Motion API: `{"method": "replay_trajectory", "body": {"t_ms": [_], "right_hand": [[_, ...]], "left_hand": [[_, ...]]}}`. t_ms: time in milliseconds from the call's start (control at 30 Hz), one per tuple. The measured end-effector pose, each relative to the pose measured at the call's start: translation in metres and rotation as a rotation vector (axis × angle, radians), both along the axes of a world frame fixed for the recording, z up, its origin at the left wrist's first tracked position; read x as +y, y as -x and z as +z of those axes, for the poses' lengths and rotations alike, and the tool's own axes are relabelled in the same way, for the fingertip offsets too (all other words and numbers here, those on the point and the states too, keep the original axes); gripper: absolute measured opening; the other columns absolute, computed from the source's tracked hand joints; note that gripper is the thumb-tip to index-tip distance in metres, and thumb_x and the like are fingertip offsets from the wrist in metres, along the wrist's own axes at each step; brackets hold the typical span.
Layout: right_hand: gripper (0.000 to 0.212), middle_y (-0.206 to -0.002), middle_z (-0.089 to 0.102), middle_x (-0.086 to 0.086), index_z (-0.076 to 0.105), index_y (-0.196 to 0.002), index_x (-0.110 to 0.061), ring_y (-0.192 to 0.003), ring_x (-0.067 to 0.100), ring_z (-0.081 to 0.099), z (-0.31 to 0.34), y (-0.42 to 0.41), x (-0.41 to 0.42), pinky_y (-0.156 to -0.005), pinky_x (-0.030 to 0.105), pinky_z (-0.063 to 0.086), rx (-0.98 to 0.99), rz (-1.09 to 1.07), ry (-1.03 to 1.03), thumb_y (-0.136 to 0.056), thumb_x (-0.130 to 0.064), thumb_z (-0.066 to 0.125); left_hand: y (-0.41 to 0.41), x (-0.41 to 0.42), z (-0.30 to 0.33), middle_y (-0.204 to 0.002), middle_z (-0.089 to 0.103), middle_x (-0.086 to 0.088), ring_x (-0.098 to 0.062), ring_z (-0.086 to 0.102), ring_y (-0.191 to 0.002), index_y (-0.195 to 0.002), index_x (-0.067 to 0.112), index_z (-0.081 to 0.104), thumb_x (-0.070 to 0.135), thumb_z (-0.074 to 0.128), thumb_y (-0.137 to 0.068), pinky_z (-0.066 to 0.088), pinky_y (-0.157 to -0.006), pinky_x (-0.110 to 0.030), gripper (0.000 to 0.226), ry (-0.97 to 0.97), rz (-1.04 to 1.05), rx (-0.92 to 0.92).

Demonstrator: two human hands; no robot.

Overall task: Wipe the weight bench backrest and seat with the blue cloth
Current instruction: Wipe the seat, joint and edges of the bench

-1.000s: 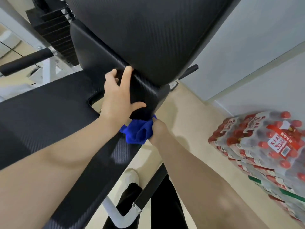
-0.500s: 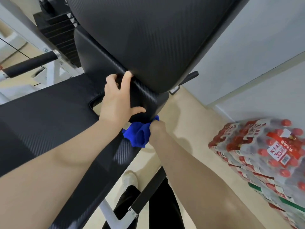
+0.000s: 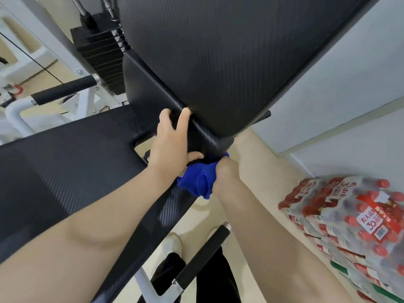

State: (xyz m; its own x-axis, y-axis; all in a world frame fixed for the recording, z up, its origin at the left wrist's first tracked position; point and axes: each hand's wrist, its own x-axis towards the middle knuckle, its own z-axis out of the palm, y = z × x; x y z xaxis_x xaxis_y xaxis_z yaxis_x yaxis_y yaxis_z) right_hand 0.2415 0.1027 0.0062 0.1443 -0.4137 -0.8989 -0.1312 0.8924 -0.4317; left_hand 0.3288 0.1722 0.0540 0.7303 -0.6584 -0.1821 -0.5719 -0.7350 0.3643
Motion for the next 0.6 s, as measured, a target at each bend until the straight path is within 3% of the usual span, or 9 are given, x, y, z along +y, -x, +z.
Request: {"method": "replay_trajectory", "body": {"t_ms": [67, 133, 200, 300, 367, 433, 467, 533, 600], "right_hand": [[0.021, -0.107, 0.063, 0.003, 0.061, -0.094, -0.021, -0.097, 0.026, 0.058, 0.023, 0.003, -0.011, -0.094, 0.039, 0.046, -0.035, -0.012, -0.053, -0.092, -0.017, 0.040], [0.023, -0.086, 0.060, 0.003, 0.057, -0.080, -0.018, -0.076, 0.023, 0.056, 0.048, 0.009, -0.024, -0.075, 0.032, 0.049, -0.144, -0.060, -0.039, -0.095, -0.019, 0.040], [0.023, -0.082, 0.060, 0.003, 0.057, -0.084, -0.015, -0.069, 0.021, 0.055, 0.069, 0.008, -0.033, -0.063, 0.029, 0.047, -0.257, -0.111, -0.053, -0.095, -0.023, 0.039], [0.024, -0.092, 0.065, 0.002, 0.061, -0.104, -0.014, -0.074, 0.020, 0.059, 0.076, -0.005, -0.033, -0.068, 0.029, 0.049, -0.308, -0.155, -0.079, -0.094, -0.023, 0.040], [0.030, -0.100, 0.066, 0.005, 0.062, -0.113, -0.012, -0.079, 0.022, 0.060, 0.078, -0.008, -0.032, -0.080, 0.031, 0.050, -0.270, -0.154, -0.060, -0.094, -0.019, 0.040], [0.030, -0.099, 0.064, 0.006, 0.060, -0.118, -0.012, -0.083, 0.023, 0.059, 0.091, -0.003, -0.036, -0.089, 0.033, 0.047, -0.254, -0.172, -0.066, -0.096, -0.019, 0.041], [0.027, -0.097, 0.062, 0.004, 0.060, -0.115, -0.014, -0.084, 0.022, 0.058, 0.106, 0.002, -0.040, -0.087, 0.032, 0.047, -0.285, -0.183, -0.043, -0.097, -0.018, 0.040], [0.020, -0.099, 0.055, 0.000, 0.055, -0.100, -0.018, -0.088, 0.018, 0.053, 0.133, 0.012, -0.053, -0.071, 0.026, 0.049, -0.403, -0.195, 0.046, -0.097, -0.017, 0.035], [0.015, -0.092, 0.054, -0.002, 0.049, -0.094, -0.017, -0.081, 0.018, 0.052, 0.162, 0.020, -0.074, -0.060, 0.022, 0.049, -0.471, -0.153, 0.184, -0.095, -0.015, 0.034]], "left_hand": [[0.003, -0.001, 0.001, -0.149, 0.011, -0.019, -0.032, 0.035, -0.129, -0.144, 0.021, 0.017, 0.024, 0.076, -0.073, 0.047, -0.090, -0.040, 0.093, -0.017, 0.016, 0.020], [0.004, -0.002, 0.002, -0.151, 0.007, -0.018, -0.032, 0.035, -0.129, -0.144, 0.022, 0.016, 0.002, 0.061, -0.082, 0.046, -0.090, -0.040, 0.080, -0.007, 0.052, 0.010], [0.006, -0.003, 0.003, -0.152, 0.003, -0.016, -0.032, 0.038, -0.128, -0.144, 0.023, 0.015, -0.006, 0.050, -0.081, 0.049, -0.087, -0.041, 0.077, 0.003, 0.066, 0.040], [0.006, -0.002, 0.004, -0.154, 0.001, -0.013, -0.033, 0.048, -0.119, -0.145, 0.026, 0.013, -0.008, 0.042, -0.085, 0.049, -0.079, -0.037, 0.075, -0.015, 0.109, 0.086], [0.005, -0.003, 0.007, -0.155, 0.000, -0.013, -0.032, 0.044, -0.125, -0.147, 0.024, 0.008, -0.009, 0.038, -0.087, 0.045, -0.080, -0.030, 0.075, -0.047, 0.075, 0.073], [0.007, -0.002, 0.014, -0.156, -0.005, -0.011, -0.035, 0.037, -0.132, -0.148, 0.022, 0.004, -0.008, 0.041, -0.088, 0.040, -0.078, -0.023, 0.077, -0.050, 0.054, 0.186], [0.008, -0.002, 0.020, -0.157, -0.006, -0.009, -0.037, 0.034, -0.134, -0.149, 0.022, 0.005, -0.005, 0.044, -0.089, 0.041, -0.082, -0.023, 0.076, -0.030, 0.067, 0.245], [0.008, -0.003, 0.027, -0.157, 0.000, -0.013, -0.037, 0.030, -0.137, -0.148, 0.022, 0.011, 0.008, 0.056, -0.087, 0.042, -0.098, -0.037, 0.077, 0.026, 0.119, 0.265], [0.010, -0.004, 0.033, -0.156, 0.008, -0.016, -0.033, 0.021, -0.142, -0.147, 0.021, 0.016, 0.016, 0.060, -0.086, 0.032, -0.110, -0.042, 0.075, 0.071, 0.132, 0.335]]}}
